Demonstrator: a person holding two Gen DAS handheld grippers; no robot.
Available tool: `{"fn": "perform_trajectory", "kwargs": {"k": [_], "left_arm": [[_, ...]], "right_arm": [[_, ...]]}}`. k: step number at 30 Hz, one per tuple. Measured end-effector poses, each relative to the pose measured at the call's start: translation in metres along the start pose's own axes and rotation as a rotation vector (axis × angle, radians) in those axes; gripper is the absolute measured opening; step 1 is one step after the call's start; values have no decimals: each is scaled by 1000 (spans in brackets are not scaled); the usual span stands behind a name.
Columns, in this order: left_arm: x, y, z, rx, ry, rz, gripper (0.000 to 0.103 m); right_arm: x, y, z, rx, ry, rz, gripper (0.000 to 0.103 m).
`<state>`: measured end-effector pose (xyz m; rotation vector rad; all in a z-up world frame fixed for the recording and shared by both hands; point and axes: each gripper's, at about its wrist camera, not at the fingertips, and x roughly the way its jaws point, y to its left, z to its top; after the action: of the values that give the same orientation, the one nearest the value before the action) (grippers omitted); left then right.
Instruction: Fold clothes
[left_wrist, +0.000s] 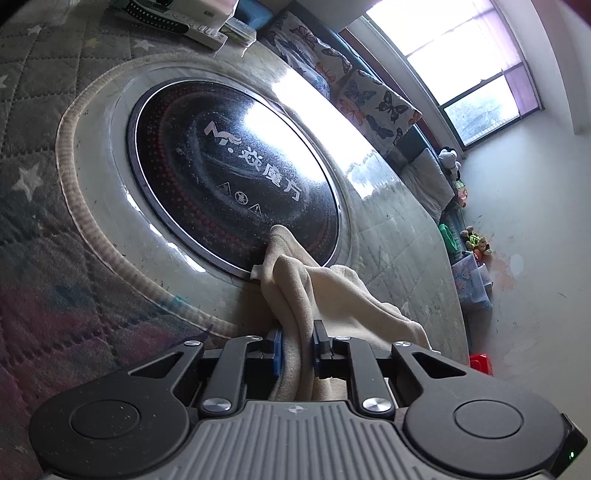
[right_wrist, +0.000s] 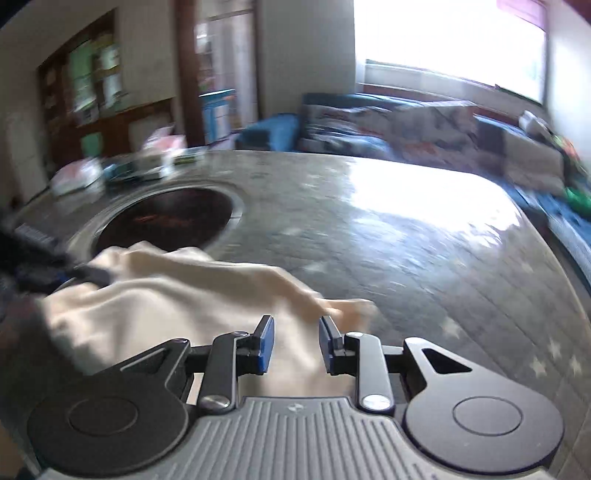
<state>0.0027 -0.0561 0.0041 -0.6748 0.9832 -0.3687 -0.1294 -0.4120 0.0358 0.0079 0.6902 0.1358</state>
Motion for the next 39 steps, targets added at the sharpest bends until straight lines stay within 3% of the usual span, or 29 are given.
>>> {"fn": "perform_trajectory", "kwargs": {"k": [2,6,10,15,17,19,22,29,39], "left_arm": [[1,-2,0,6,-1,6,17],[1,-4,0,27,-1,18,17],[1,-4,1,41,0,26,17],[4,-9,0,66,-2,41,17],[6,-11,0,78,-5,48,17],[5,-15,0,96,-10,56,17],[3,-25,-1,141,-21,53,16],[7,-68,0,264,-28,-7,15],[55,-150,-23,419,28,-103,14]], "right_arm": [[13,-16,-2,63,5,-5,34],[26,-38,-6,160,18,25,34],[33,-45,-8,204,10,26,39],[36,-45,-10,221,-2,73,38],[36,-42,-10,213,1,87,31],[36,-38,-10,192,2,80,15],[27,-36,-9,190,-25,74,10],[-10,-59,-7,204,-103,-21,9],[-62,-101,-7,232,-198,-174,9]]}}
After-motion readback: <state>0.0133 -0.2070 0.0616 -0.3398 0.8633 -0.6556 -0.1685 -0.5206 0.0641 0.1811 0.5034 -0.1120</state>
